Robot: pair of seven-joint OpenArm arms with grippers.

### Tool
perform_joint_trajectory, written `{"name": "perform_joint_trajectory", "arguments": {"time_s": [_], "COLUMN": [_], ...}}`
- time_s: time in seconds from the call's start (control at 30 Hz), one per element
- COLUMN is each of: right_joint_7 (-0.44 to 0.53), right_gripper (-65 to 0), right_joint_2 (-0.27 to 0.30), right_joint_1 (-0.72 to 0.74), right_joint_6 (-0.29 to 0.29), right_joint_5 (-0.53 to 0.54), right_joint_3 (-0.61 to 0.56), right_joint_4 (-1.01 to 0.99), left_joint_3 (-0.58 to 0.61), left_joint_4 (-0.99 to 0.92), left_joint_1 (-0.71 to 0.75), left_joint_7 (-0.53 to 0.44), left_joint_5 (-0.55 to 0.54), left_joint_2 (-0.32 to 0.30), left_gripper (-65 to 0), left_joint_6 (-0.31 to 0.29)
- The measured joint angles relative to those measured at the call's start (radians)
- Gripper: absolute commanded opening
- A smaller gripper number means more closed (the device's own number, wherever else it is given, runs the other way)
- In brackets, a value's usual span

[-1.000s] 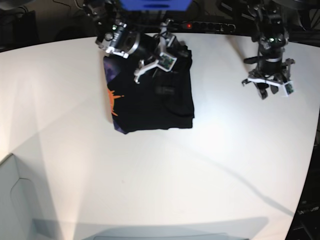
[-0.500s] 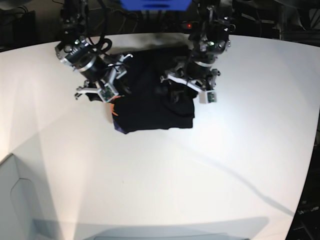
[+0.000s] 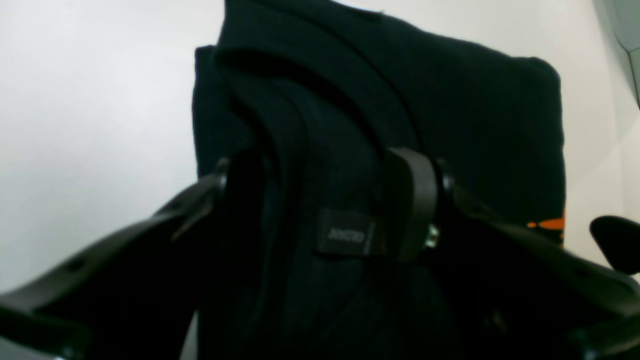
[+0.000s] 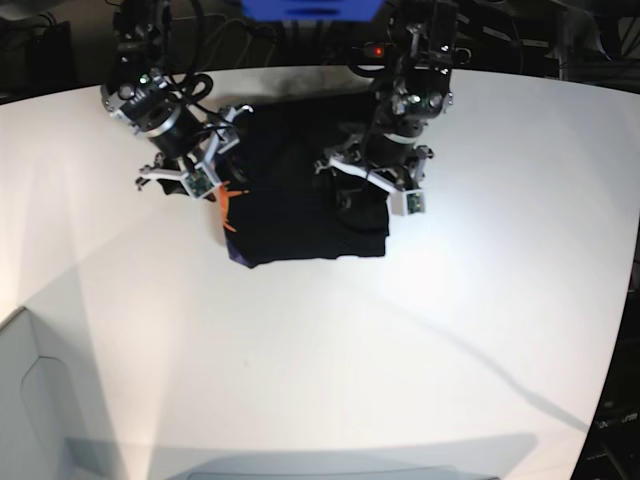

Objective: Fold the T-shirt properly
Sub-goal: 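Release the left gripper and press the stack edges with the right gripper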

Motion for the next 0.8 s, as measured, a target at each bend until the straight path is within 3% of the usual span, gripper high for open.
{"name": "perform_joint_trajectory", "arguments": {"time_s": [0.2,0.33,0.4,0.8], "right_joint_7": [0.000,0.000,0.000,0.000], "right_gripper": [-31.3,-31.3,-31.3,-31.3], "right_joint_2": [0.000,-0.002,-0.002,-0.002], "right_joint_1": [0.001,0.001,0.001,0.001], "right_joint_6": [0.000,0.000,0.000,0.000], "right_joint_5": [0.000,0.000,0.000,0.000], "right_joint_3": [0.000,0.000,0.000,0.000], "right_joint_4": [0.000,0.000,0.000,0.000], "left_joint_3": [0.000,0.003,0.002,-0.034], "left_joint_4": [0.000,0.000,0.000,0.085], "left_joint_1": [-0.002,-0.001,-0.001,0.074], "left_joint_7": [0.003,0.003,0.003,0.000], "left_joint_5": [0.003,0.000,0.000,-0.005], "left_joint_2": [0.014,0.014,0.013,0.006], "left_gripper": [-49.6,-56.4,-64.2,-65.0], "left_joint_6": [0.000,0.000,0.000,0.000]}}
